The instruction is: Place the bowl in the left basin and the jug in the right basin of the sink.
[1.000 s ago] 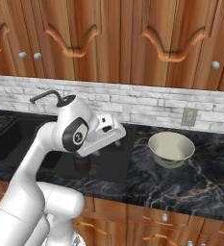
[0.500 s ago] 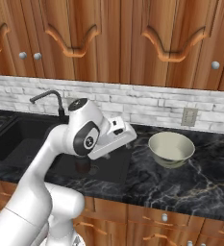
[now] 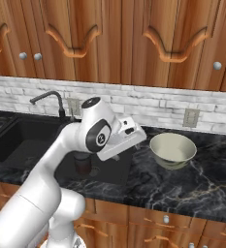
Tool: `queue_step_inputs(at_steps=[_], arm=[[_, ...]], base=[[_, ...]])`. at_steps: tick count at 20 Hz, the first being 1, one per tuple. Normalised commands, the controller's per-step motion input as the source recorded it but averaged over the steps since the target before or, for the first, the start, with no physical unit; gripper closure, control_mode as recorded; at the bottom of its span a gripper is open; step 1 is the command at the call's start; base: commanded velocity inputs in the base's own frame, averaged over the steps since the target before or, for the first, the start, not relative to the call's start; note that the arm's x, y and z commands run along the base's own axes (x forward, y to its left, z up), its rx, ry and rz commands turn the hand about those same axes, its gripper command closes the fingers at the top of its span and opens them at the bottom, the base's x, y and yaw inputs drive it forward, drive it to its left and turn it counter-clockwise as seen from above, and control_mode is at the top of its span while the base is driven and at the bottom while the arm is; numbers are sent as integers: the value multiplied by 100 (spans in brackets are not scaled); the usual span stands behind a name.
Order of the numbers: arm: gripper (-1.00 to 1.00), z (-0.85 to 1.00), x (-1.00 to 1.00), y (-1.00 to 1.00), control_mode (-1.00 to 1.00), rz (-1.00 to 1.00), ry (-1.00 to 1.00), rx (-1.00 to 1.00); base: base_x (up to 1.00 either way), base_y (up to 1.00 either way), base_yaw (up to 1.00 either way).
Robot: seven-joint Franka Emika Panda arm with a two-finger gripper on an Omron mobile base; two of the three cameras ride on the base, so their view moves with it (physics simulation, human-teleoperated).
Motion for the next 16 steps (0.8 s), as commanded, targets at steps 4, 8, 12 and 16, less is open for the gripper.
queue_step_inputs(at_steps=[4, 8, 12, 16], arm=[[-100, -11, 15, -24, -100, 5, 1, 0], [-100, -13, 11, -27, -100, 11, 0, 0], [-100, -18, 16, -24, -100, 13, 0, 0], [-100, -18, 22, -19, -100, 12, 2, 0]], base=[[0, 0, 0], [0, 0, 0], [0, 0, 0], [0, 0, 0]])
